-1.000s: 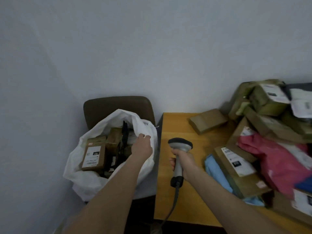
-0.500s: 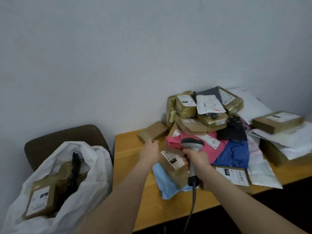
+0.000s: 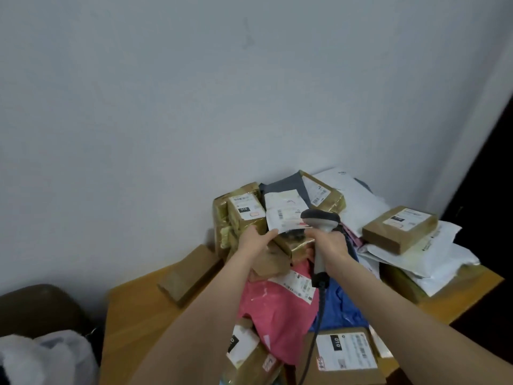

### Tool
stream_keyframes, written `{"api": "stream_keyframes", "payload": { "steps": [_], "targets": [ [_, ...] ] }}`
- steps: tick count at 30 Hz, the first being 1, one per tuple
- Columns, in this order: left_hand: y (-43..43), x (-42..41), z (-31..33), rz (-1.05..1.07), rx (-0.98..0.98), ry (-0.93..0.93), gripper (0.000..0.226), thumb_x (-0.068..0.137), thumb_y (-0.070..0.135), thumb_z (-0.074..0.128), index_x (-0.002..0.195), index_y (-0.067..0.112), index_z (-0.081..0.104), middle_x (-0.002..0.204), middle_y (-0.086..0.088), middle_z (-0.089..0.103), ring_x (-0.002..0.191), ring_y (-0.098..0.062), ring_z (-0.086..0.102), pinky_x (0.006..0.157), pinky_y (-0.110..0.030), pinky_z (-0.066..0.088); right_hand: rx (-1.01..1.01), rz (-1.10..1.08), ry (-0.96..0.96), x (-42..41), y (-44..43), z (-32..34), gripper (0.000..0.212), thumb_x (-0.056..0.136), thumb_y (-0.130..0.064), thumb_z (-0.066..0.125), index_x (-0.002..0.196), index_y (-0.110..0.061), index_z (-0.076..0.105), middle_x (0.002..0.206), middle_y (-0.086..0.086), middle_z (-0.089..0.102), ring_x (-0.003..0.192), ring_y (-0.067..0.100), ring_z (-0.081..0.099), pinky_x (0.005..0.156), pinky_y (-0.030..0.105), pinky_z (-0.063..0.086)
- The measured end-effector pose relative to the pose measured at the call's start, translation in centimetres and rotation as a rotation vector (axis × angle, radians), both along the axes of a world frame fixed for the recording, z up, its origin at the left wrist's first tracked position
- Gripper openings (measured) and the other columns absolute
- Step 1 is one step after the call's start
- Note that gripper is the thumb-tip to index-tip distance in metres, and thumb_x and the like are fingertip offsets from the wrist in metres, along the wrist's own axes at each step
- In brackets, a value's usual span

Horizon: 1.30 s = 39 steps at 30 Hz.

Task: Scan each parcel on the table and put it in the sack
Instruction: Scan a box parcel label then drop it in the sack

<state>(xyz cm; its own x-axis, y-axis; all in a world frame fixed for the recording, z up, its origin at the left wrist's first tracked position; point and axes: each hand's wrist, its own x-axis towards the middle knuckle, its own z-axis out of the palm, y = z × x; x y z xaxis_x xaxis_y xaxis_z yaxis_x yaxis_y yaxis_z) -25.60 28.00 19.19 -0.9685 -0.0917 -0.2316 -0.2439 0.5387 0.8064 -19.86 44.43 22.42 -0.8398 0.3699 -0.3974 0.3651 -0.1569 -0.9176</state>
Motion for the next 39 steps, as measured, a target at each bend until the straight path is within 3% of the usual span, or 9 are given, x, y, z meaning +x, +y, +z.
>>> {"api": "stream_keyframes", "payload": {
  "steps": [5,13,17,22,26,29,32,35,39],
  "targets": [
    [2.7,-5.0,-0.7,0.123,0.338,-0.194,0.09,0.081,0.052,0.068,0.146,0.002,0.03,0.145,-0.013,0.042,0.125,-0.032,0.048,0.088,-0.037,0.05,-0.061,-0.03,-0.01,-3.6,1.7,-1.4,0.012,0.079,-0.01,0.072,0.08,0.0,0.064,0.047,0.007,0.06,0.041,0.018,0.054,0.046,0.028,0.044],
    [4.1,-6.8,-0.9,0.337,0.666,-0.156,0.027,0.088,-0.001,0.064,0.114,0.001,0.057,0.118,-0.019,0.063,0.104,-0.03,0.064,0.08,-0.034,0.055,-0.173,-0.023,-0.009,-4.9,3.6,-2.3,0.012,0.084,-0.009,0.069,0.077,0.0,0.063,0.047,0.005,0.061,0.034,0.01,0.051,0.037,0.02,0.043],
    [1.6,-4.6,0.6,0.282,0.729,-0.111,0.017,0.092,0.002,0.059,0.108,0.007,0.059,0.101,-0.01,0.068,0.09,-0.021,0.067,0.068,-0.028,0.056,-0.205,-0.054,0.052,-4.7,3.9,-1.9,0.013,0.082,-0.009,0.072,0.089,-0.002,0.064,0.052,0.003,0.064,0.039,0.011,0.055,0.04,0.021,0.046],
    [-1.2,-1.0,1.5,0.169,0.744,-0.11,0.013,0.096,0.005,0.053,0.108,0.006,0.057,0.111,-0.014,0.067,0.093,-0.022,0.066,0.078,-0.033,0.056,-0.265,0.065,0.074,-3.5,2.6,-1.1,0.024,0.083,-0.008,0.073,0.103,-0.001,0.063,0.08,0.017,0.072,0.051,0.015,0.065,0.045,0.024,0.05],
    [-2.8,1.7,1.3,0.118,0.723,-0.087,0.021,0.09,0.006,0.062,0.111,0.007,0.061,0.103,-0.01,0.073,0.088,-0.021,0.071,0.074,-0.036,0.06,-0.26,0.189,0.104,-1.8,0.4,-1.2,0.024,0.08,-0.003,0.075,0.1,0.002,0.063,0.073,0.016,0.071,0.05,0.015,0.065,0.046,0.025,0.05],
    [-4.1,3.3,0.9,0.157,0.65,-0.122,0.022,0.082,0.016,0.073,0.103,0.011,0.067,0.096,-0.006,0.075,0.082,-0.017,0.073,0.065,-0.028,0.058,-0.21,0.242,0.116,-0.8,-1.1,-1.9,0.015,0.081,-0.005,0.075,0.091,-0.003,0.064,0.069,0.011,0.07,0.056,0.017,0.066,0.053,0.028,0.052],
    [-5.4,4.2,0.2,0.28,0.641,-0.103,0.028,0.081,0.01,0.074,0.107,0.005,0.066,0.094,-0.009,0.075,0.087,-0.024,0.072,0.078,-0.039,0.059,-0.187,0.238,0.115,0.1,-2.0,-2.5,0.016,0.08,-0.007,0.076,0.09,-0.006,0.064,0.072,0.01,0.071,0.064,0.023,0.067,0.061,0.035,0.055],
    [-6.2,5.1,-0.2,0.411,0.68,-0.012,0.016,0.083,0.002,0.07,0.098,0.007,0.065,0.084,-0.008,0.075,0.08,-0.025,0.073,0.065,-0.034,0.06,-0.147,0.23,0.099,1.4,-2.1,-2.9,0.019,0.078,-0.011,0.078,0.093,-0.007,0.066,0.079,0.012,0.071,0.071,0.027,0.068,0.071,0.042,0.056],
    [-6.4,5.9,-0.6,0.472,0.67,0.05,0.012,0.085,0.001,0.067,0.091,0.012,0.066,0.081,-0.005,0.075,0.075,-0.02,0.073,0.056,-0.027,0.058,-0.152,0.377,0.073,4.4,-1.7,-2.9,0.006,0.084,-0.006,0.071,0.083,-0.001,0.068,0.062,0.012,0.069,0.048,0.016,0.059,0.05,0.027,0.049]
  ]
}}
